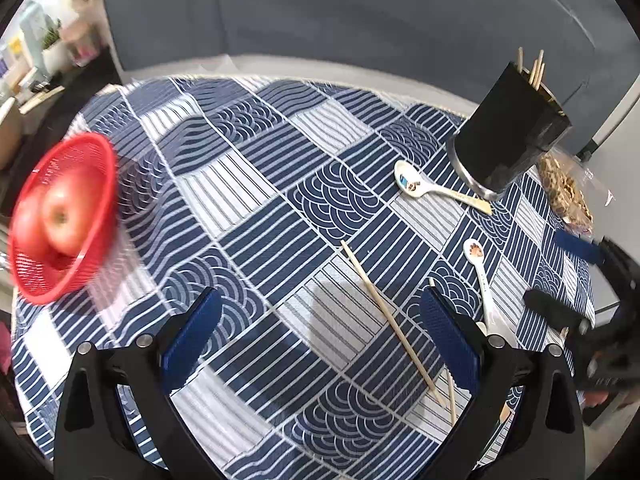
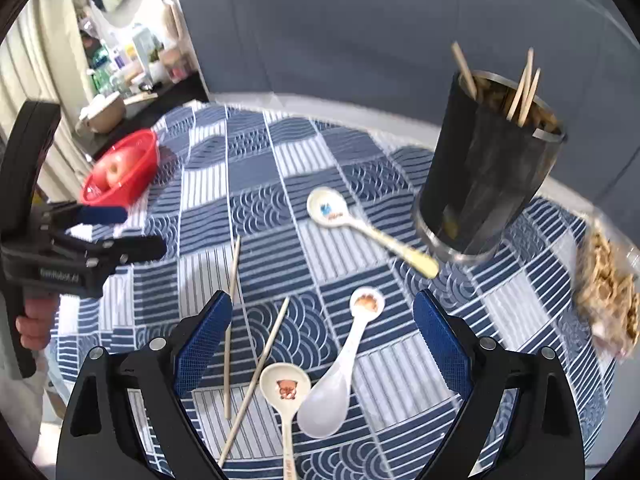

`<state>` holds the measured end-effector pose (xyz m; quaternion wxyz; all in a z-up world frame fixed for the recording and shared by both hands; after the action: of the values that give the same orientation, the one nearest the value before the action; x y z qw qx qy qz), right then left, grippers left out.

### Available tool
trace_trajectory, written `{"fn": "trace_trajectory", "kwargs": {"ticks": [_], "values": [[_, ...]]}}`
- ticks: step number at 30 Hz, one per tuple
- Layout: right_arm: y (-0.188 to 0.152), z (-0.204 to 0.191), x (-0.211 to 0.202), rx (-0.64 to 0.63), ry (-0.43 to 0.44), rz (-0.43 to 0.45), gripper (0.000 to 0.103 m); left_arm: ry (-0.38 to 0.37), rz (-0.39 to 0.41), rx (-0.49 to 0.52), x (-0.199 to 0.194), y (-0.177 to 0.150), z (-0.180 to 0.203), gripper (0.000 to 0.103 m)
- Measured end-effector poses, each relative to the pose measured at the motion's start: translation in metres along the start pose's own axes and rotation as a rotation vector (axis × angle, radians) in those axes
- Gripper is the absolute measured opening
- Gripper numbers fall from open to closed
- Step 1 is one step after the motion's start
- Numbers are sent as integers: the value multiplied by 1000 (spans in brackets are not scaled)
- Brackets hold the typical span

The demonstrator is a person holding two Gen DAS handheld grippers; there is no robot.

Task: Organize utensils
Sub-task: 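Withdraw both tools from the cup and move over the remaining chopsticks, then close the right tool on a chopstick while the left tool grasps another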

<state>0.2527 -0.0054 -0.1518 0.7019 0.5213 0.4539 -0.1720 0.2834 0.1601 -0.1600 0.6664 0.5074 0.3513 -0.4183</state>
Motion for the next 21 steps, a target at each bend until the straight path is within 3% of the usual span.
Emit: {"fn": "trace_trajectory", "kwargs": {"ticks": [3, 11, 21], "values": [[-8, -11, 15, -14, -1, -37, 88, 31, -1, 1, 14, 3, -2, 97], [-16, -25, 41, -1, 21, -102, 86, 50, -111, 10, 51, 4, -4, 97], [-20, -40, 74, -52, 50, -206, 58, 90, -147, -2, 72, 5, -1, 97]]}}
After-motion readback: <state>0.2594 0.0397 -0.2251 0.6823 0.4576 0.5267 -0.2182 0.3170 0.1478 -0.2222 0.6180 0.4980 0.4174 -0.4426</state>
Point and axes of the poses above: each gripper's, at about its wrist camera, not at the fingertips, and x roughly the way its jaws point, z to its right, y to its top, the point moved 7 cm from there along x, roughly the way its jaws point, and after that the axes turned 13 degrees about -x, right-handed, at the moved point
